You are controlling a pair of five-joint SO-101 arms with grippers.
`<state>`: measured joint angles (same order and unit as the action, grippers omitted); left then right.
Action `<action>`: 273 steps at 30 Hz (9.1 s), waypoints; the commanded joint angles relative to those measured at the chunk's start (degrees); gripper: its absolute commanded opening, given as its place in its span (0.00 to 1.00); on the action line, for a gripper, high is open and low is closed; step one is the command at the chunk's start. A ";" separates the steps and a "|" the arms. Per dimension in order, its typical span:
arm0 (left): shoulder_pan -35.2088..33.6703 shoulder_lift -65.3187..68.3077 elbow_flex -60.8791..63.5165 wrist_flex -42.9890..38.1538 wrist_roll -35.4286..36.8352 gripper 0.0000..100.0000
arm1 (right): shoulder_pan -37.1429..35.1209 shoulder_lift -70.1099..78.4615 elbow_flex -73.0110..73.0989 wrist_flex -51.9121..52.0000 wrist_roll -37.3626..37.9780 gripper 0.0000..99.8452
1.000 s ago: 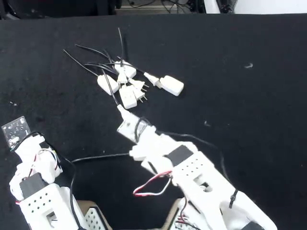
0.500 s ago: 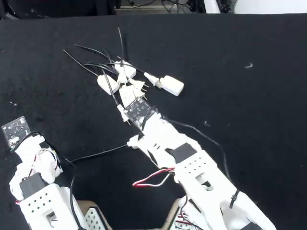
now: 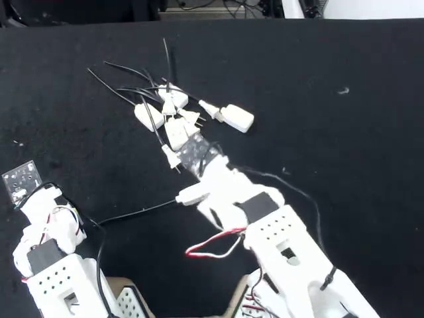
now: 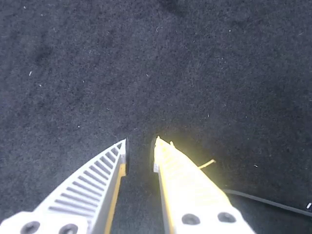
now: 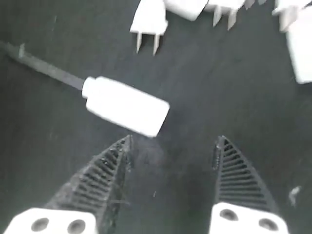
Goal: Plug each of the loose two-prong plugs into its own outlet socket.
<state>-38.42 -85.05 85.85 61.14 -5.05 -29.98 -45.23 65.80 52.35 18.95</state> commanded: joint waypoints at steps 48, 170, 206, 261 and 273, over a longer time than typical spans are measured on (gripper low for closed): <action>0.48 -0.44 -0.40 0.18 -0.62 0.11 | 0.44 24.22 -14.99 -13.45 0.44 0.26; 31.52 56.35 -25.63 -14.68 -8.26 0.16 | 15.38 23.43 -10.95 -10.11 -7.91 0.11; 17.89 48.35 -23.16 -12.66 -13.36 0.16 | -3.34 39.78 -28.79 -27.43 -18.81 0.14; 17.63 48.79 -20.09 -13.01 -5.45 0.16 | 24.70 -1.80 3.82 -5.54 5.98 0.07; 17.63 48.79 -20.09 -12.92 -5.45 0.16 | 34.55 -9.10 -1.54 2.81 35.34 0.07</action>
<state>-20.31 -35.21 66.15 48.84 -10.59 0.18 -52.97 65.10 56.84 43.56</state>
